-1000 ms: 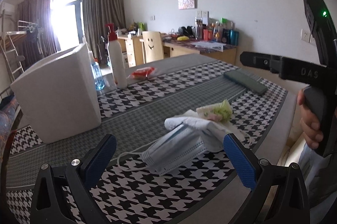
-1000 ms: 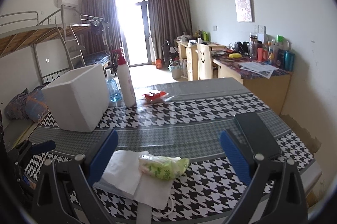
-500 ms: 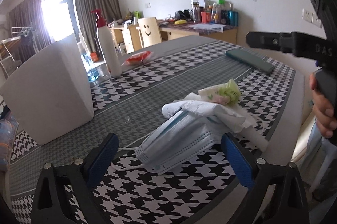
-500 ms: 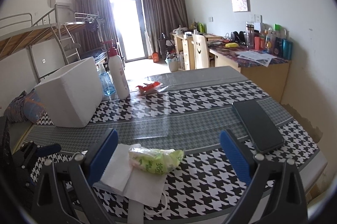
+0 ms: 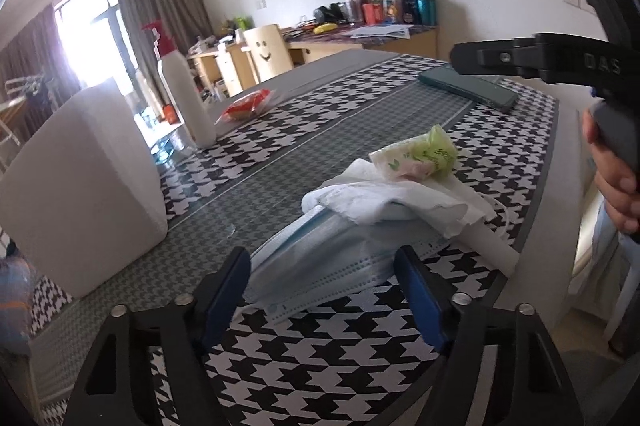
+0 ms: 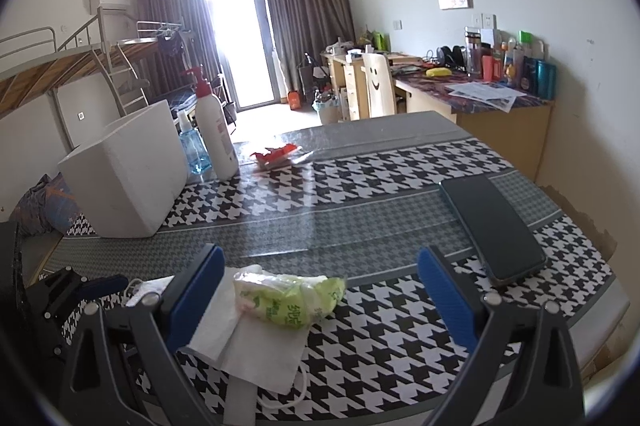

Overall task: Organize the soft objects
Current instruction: 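Lower both grippers toward the tissue, mask and green snack packet, then grasp the green snack packet with the right gripper while the left gripper grasps the blue mask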

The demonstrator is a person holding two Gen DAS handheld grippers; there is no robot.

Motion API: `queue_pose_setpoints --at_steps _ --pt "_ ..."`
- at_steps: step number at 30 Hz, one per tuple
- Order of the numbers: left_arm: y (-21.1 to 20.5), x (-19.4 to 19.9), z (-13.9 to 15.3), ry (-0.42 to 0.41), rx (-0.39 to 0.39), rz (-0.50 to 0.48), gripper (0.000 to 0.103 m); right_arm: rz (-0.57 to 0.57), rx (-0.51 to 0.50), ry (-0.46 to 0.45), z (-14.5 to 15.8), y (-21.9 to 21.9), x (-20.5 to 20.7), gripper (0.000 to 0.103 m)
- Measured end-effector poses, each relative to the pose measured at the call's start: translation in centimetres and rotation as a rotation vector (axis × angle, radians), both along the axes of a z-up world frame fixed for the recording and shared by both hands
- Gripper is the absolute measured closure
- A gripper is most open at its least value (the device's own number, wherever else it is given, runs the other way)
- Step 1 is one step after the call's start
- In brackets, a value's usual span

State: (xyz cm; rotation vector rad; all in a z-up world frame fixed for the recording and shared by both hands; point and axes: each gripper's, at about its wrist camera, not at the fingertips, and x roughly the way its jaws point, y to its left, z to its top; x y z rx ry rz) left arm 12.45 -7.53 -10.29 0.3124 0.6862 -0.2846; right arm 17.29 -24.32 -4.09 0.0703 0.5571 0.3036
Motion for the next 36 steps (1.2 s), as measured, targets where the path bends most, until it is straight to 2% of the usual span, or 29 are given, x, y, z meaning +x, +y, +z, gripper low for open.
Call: queue_pose_setpoints --at_steps 5,8,14,21,25,28,31,34,36 --pt "-0.2 -0.6 0.5 -0.02 0.044 -0.104 0.029 0.0 0.011 0.008 -0.1 -0.3 0.1 0.004" --pt "-0.5 -0.2 0.2 -0.025 0.099 -0.101 0.029 0.008 0.008 0.006 -0.1 -0.3 0.2 0.004" --pt "-0.8 1.0 -0.8 0.013 0.113 -0.1 0.031 0.01 -0.011 0.022 -0.8 -0.1 0.9 0.004" --pt "-0.9 2.1 -1.6 0.08 0.078 -0.118 0.067 0.072 -0.038 0.066 -2.0 0.7 1.5 0.004" --pt "-1.0 2.6 -1.9 0.088 0.067 -0.128 0.069 0.119 -0.052 0.076 -2.6 1.4 1.6 0.005" --pt "-1.0 2.6 -1.9 0.095 0.051 -0.131 0.071 0.134 -0.064 0.107 -3.3 1.8 2.1 0.011" --pt "-0.9 2.5 -1.9 0.099 0.039 -0.134 0.073 0.135 -0.067 0.149 -3.9 2.1 2.8 0.023" --pt "-0.8 2.4 -1.8 0.099 0.022 -0.127 0.075 0.15 -0.073 0.195 -4.7 2.4 3.2 0.035" --pt "-0.6 2.4 -1.7 0.1 0.012 -0.122 0.076 0.153 -0.078 0.211 -4.9 2.5 3.3 0.048"
